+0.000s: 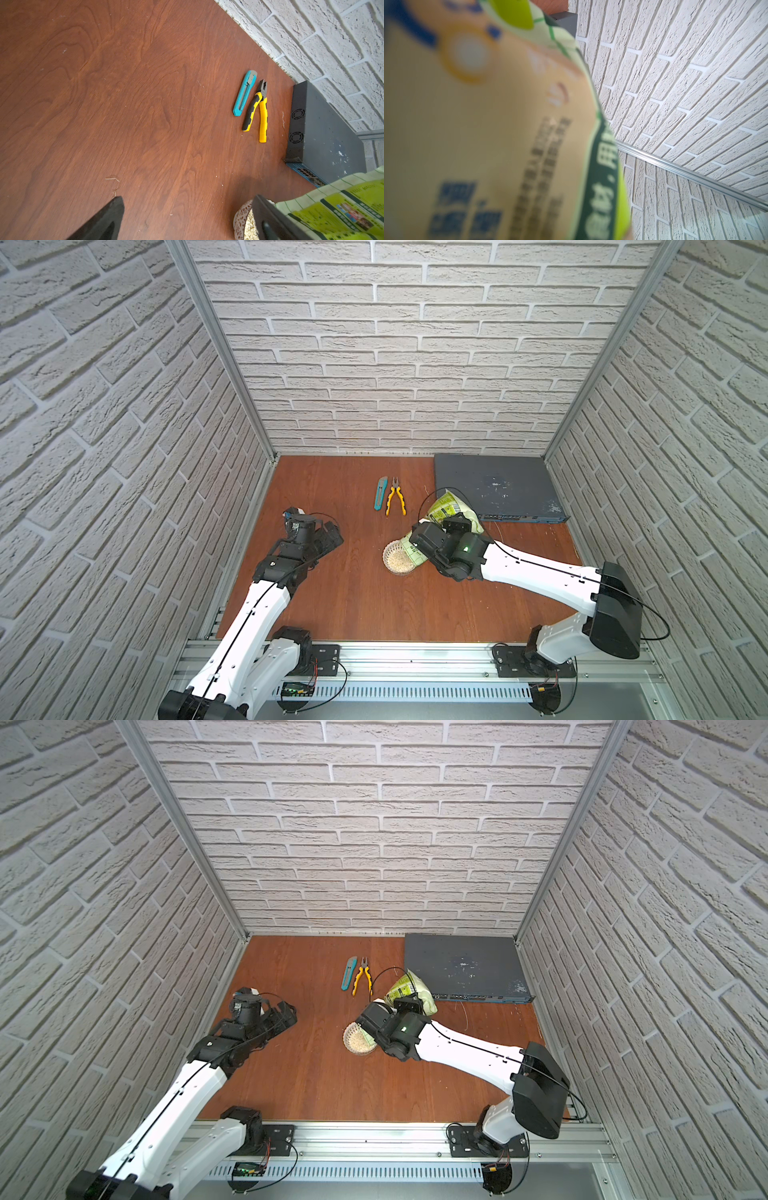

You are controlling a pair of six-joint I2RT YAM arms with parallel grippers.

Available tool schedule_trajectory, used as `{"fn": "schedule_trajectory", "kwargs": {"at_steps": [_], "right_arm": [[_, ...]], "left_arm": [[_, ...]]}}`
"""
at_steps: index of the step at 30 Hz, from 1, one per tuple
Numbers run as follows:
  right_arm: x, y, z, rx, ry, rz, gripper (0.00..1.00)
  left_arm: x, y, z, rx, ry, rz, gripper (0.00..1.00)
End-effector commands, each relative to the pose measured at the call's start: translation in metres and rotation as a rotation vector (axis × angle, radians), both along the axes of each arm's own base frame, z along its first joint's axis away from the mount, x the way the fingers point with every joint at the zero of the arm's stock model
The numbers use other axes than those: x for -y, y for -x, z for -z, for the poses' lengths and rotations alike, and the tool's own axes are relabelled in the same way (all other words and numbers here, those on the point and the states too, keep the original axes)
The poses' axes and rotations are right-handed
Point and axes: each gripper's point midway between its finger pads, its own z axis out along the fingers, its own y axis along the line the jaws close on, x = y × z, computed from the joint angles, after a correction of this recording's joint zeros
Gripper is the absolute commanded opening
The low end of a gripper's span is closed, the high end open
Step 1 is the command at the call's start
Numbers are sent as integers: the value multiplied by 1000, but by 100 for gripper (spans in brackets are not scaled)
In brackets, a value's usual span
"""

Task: Pour the oats into the breakfast bowl
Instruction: Pour the oats into the bowl.

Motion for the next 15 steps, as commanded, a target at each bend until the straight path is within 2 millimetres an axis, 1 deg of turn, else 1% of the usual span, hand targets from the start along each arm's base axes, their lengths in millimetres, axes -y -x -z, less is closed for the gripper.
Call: {"fn": "schedule_trajectory", "kwargs": {"at_steps": [1, 9, 15], "right_arm": [[3, -5, -49, 188, -102, 74, 4], [-1, -7, -43, 174, -118, 73, 4], [-5, -8, -45, 178, -126, 71, 4]], "left_arm": [[0, -4, -2, 14, 9, -2, 98], [1, -5, -1, 12, 12, 1, 98], [1, -5, -1, 11, 14, 2, 98]]}}
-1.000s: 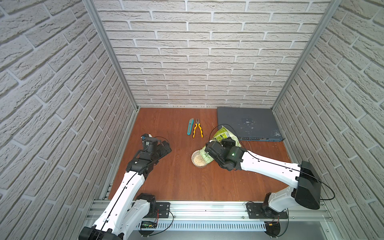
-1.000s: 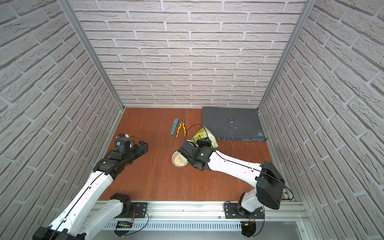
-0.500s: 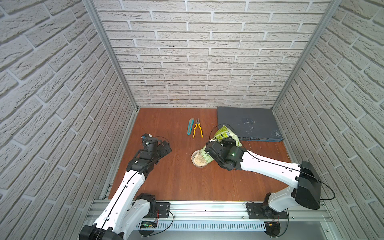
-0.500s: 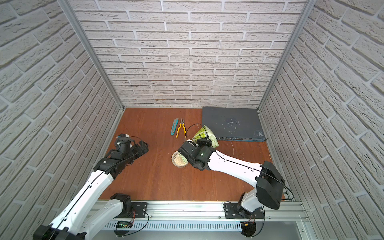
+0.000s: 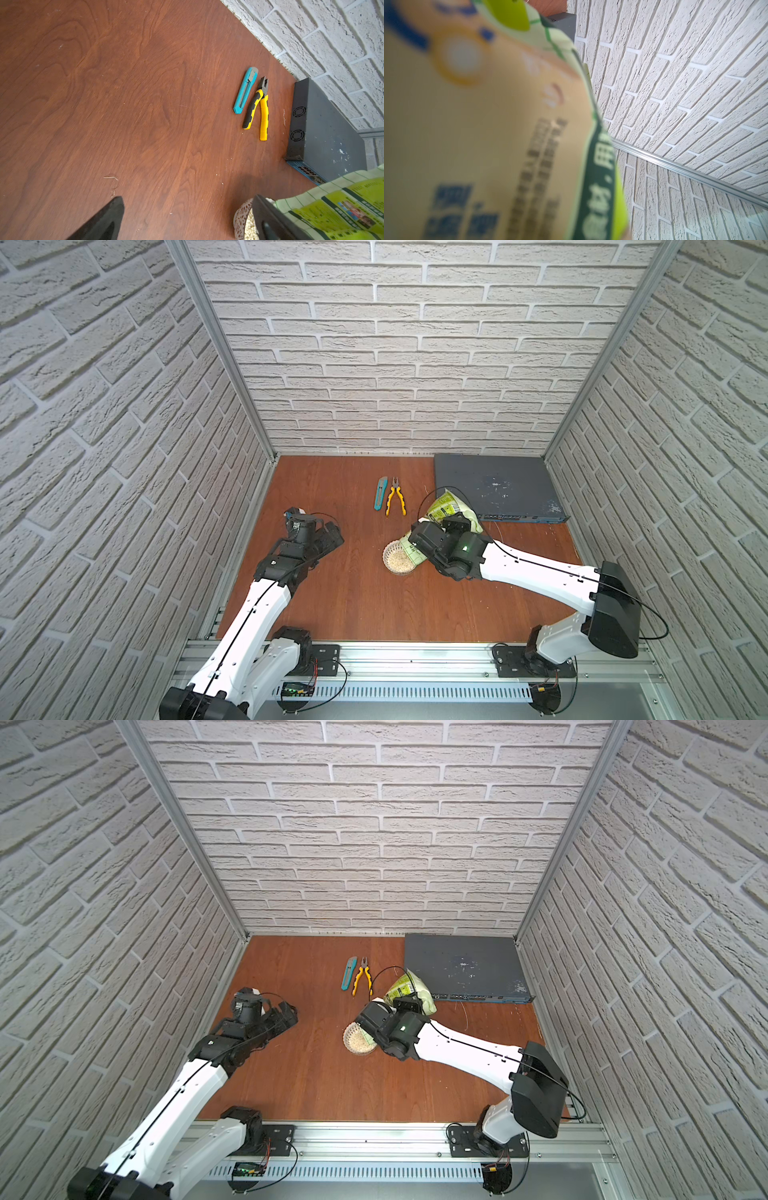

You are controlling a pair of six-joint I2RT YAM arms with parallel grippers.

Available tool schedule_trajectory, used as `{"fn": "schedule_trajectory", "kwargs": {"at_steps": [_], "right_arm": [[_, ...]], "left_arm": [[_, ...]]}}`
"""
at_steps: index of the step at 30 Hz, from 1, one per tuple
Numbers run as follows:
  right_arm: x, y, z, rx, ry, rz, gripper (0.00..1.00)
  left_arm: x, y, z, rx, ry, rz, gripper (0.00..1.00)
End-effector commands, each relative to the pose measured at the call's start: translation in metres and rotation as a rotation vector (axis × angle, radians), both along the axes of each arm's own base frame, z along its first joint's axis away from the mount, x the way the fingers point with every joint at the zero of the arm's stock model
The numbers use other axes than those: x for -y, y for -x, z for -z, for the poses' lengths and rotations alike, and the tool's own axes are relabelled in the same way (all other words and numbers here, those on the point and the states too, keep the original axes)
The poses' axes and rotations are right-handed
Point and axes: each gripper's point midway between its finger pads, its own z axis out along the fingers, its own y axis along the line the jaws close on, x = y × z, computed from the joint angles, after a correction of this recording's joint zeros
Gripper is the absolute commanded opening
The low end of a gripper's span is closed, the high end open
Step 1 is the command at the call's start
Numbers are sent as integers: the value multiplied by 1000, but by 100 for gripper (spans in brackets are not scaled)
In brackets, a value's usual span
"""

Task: Pour the oats into the breakfast bowl
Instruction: Pour the oats into the bowl.

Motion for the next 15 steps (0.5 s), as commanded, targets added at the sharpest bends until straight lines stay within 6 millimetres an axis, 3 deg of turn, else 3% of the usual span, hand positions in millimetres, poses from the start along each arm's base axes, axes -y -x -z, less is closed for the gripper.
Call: {"fn": "schedule_trajectory", "kwargs": {"at_steps": [1, 15], "right_arm": [[-2, -6, -45, 171, -117, 64, 4], [-11, -6, -34, 146, -136, 48, 4]], "left_arm": [[-1, -5, -4, 22, 8, -6, 98], [1, -4, -1, 14, 12, -2, 98]]}}
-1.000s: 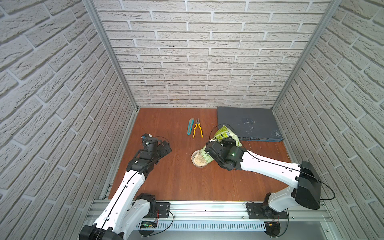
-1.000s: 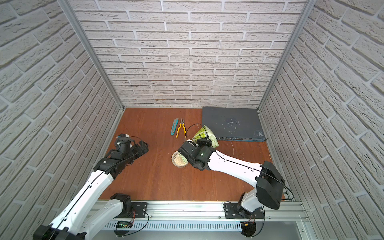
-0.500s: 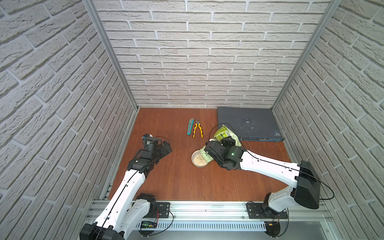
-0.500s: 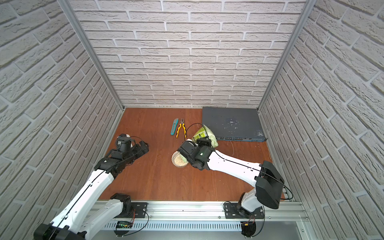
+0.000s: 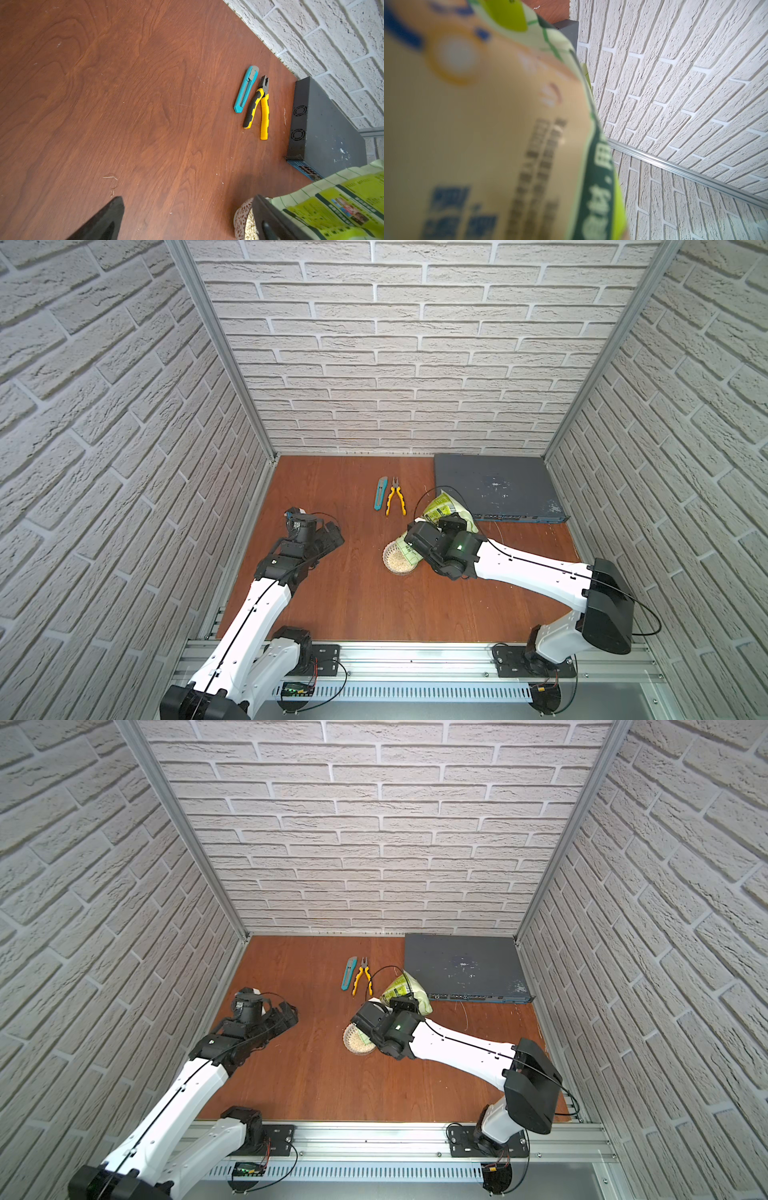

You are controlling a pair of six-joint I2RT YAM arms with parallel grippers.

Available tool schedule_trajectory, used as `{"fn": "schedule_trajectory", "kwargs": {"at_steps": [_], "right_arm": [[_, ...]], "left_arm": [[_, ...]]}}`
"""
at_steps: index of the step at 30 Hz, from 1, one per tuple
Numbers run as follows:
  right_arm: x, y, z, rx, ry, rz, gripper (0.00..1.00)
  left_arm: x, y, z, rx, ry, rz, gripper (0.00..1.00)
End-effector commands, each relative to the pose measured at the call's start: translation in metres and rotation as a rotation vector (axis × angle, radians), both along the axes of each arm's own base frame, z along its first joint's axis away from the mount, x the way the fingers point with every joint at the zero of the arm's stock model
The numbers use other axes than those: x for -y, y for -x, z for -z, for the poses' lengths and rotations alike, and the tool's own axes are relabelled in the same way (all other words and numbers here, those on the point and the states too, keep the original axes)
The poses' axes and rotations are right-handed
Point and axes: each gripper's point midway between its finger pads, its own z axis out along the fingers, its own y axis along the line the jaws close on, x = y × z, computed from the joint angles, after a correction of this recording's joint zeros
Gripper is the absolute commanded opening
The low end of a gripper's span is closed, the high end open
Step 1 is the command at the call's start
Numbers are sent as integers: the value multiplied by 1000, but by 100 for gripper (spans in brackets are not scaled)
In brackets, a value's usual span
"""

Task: Pour the oats into the breakfast bowl
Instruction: Pour the oats into the bowl.

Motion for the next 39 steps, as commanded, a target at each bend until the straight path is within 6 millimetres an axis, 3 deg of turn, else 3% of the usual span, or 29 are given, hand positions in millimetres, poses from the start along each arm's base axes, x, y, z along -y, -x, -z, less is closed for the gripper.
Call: {"fn": "schedule_trajectory", "kwargs": {"at_steps": [1, 16, 25, 39], "right_arm": [[-2, -4, -40, 157, -114, 54, 4], [-3, -5, -38, 159, -126, 62, 4], [-3, -5, -23, 141, -66, 61, 4], [-5, -4, -26, 137, -131, 55, 3]], "left_arm": [[0, -4, -2, 19, 10, -6, 98], [-2, -2, -3, 21, 6, -9, 98], [-1, -4, -3, 18, 14, -8, 98], [0, -7, -6, 23, 17, -7, 98]]}}
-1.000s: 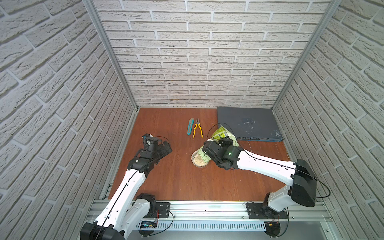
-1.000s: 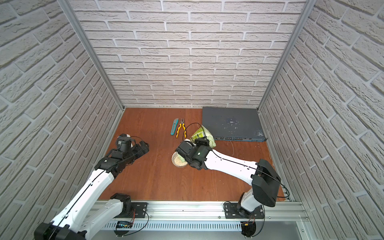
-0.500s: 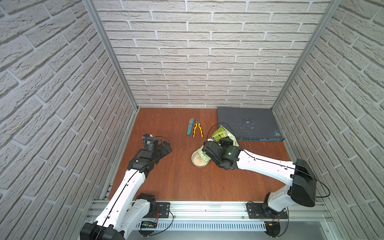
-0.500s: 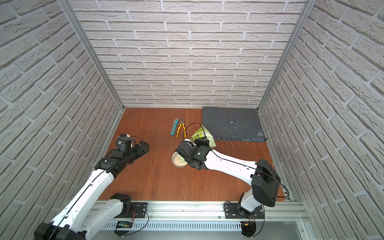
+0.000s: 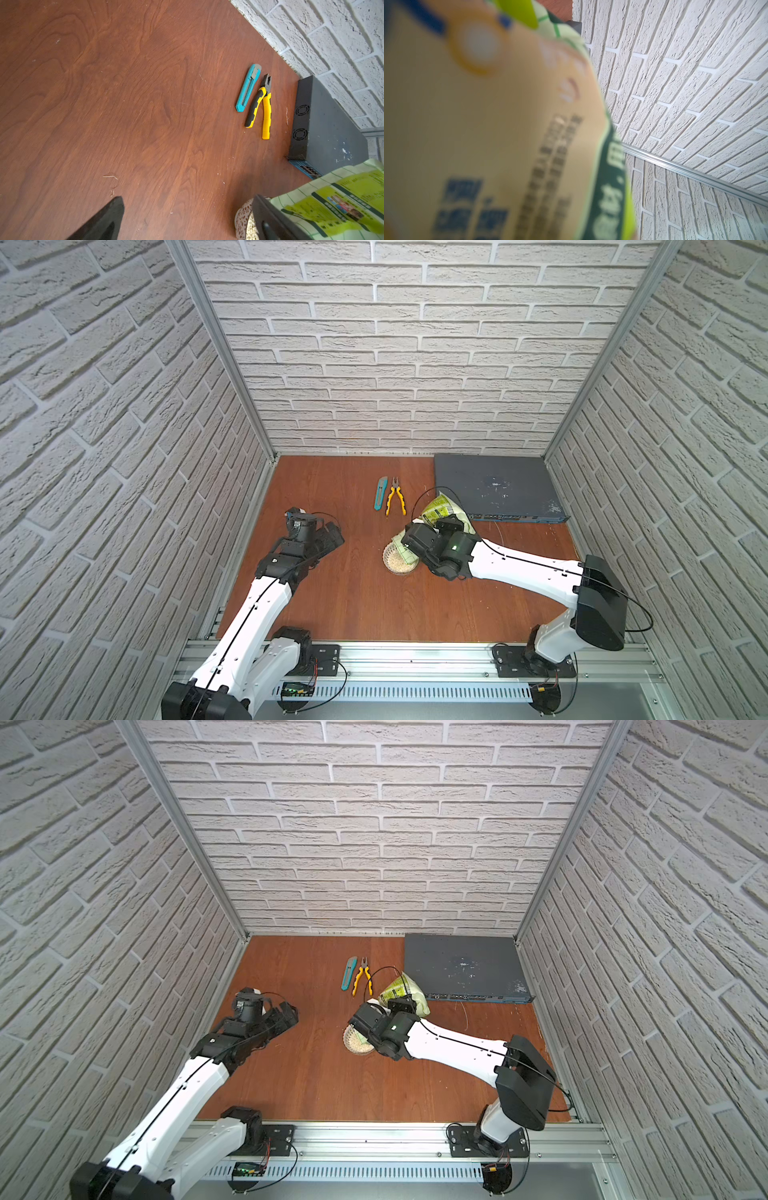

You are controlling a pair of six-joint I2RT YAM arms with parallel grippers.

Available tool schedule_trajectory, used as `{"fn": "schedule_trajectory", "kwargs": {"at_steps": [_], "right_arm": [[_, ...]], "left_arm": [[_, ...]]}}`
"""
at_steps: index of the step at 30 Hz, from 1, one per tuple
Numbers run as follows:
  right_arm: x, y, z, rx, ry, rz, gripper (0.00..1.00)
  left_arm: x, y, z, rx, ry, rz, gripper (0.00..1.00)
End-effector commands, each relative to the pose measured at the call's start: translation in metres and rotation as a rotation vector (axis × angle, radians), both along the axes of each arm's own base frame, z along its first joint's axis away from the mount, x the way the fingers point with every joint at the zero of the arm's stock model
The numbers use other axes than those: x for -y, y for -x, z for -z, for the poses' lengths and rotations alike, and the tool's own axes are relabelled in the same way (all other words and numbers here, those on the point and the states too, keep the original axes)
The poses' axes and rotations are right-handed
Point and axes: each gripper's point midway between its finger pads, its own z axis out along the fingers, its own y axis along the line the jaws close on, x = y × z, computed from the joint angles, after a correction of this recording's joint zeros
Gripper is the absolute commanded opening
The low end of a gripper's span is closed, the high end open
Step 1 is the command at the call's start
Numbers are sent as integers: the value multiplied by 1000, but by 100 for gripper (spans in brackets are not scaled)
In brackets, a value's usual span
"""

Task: Pour the oats into the breakfast bowl
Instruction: Pour the oats into the bowl.

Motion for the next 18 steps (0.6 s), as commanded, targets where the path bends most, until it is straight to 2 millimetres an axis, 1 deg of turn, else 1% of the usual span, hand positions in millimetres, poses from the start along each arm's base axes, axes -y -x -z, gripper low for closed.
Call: {"fn": "schedule_trajectory", "kwargs": {"at_steps": [1, 6, 12, 18], "right_arm": [[0, -2, -37, 136, -131, 42, 4], [5, -1, -36, 112, -189, 34, 4], [18, -1, -30, 90, -220, 47, 3], [28, -1, -32, 96, -315, 87, 4]], "left_arm": [[0, -6, -9, 36, 12, -4, 98], [0, -8, -13, 43, 15, -4, 98], [0, -8, -17, 50, 17, -5, 98], [-1, -9, -20, 54, 20, -11, 98]]}}
